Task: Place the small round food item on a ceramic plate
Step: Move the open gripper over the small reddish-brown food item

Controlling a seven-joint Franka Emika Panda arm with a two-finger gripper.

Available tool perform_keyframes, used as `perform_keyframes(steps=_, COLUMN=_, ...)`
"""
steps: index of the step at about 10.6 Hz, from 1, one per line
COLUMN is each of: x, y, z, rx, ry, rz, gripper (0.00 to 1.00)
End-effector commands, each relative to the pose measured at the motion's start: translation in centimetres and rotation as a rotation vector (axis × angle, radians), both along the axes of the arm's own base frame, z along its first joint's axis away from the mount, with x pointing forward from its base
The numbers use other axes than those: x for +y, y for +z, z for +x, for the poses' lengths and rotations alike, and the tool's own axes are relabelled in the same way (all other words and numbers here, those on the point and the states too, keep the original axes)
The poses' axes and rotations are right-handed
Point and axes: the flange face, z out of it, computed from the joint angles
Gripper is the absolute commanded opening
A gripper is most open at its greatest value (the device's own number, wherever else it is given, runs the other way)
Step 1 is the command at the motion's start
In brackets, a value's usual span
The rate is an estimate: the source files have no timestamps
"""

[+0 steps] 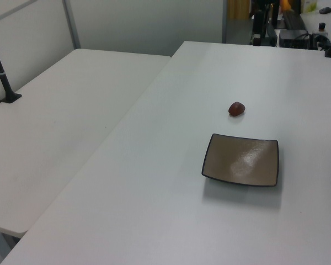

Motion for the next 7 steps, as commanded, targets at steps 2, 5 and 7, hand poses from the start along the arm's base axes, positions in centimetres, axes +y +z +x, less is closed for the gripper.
perform_keyframes(steps=2, x=1.3, y=-0.6, z=-0.3, rx=0.01, ry=0.078, rz=0.013, gripper=1.0)
perform_keyframes(steps=5, x=1.0, y=-0.8, z=-0.2, rx=0.006, ry=0.216, rz=0.003, gripper=1.0)
perform_keyframes(steps=7, x=0.4, y=-1.6, z=-0.1, rx=0.008, ry=0.393, rz=0.003, gripper=1.0)
